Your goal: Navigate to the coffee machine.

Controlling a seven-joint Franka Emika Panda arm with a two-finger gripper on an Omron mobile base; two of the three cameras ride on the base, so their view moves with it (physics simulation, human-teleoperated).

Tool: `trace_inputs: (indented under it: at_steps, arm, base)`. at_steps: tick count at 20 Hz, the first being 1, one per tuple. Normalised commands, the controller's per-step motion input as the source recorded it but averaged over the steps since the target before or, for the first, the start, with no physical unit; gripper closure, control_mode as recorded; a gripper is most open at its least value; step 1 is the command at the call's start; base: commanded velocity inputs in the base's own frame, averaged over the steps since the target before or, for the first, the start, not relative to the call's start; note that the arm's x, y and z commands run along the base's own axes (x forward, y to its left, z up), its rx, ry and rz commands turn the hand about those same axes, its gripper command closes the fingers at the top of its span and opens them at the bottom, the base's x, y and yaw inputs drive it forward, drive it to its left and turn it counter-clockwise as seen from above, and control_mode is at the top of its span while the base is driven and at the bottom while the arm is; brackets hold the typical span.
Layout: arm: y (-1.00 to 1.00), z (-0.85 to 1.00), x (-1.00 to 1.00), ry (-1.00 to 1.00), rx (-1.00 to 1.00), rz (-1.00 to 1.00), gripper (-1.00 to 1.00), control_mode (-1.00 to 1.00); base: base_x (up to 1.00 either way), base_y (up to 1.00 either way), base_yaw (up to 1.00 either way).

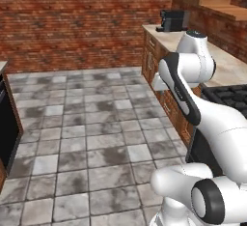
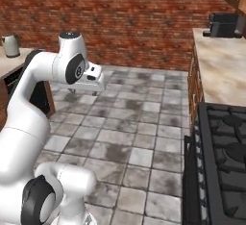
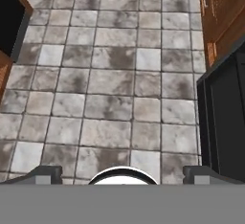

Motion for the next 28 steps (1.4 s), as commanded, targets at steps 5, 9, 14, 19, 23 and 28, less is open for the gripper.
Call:
trace_inputs:
  at_steps: [5,9,14,19,23,28]
  arm:
    - [0.00,0.00,0.00,0.00,0.00,0.00,-1.00,1.00]
    - [0.00,0.00,0.00,0.00,0.00,0.00,-1.00,1.00]
    - [0.00,0.00,0.00,0.00,0.00,0.00,-1.00,1.00]
    - [0.00,0.00,0.00,0.00,0.00,0.00,-1.00,1.00]
    - [0.00,0.00,0.00,0.00,0.00,0.00,-1.00,1.00]
    - [0.00,0.00,0.00,0.00,0.00,0.00,-1.00,1.00]
  base:
    - [1.00,0.03,0.00]
    - [1.00,0.03,0.00]
    - [1.00,0.05,0.00]
    - [1.00,0.03,-0.01]
    - [1.00,0.01,-0.01]
    - [1.00,0.04,-0.03]
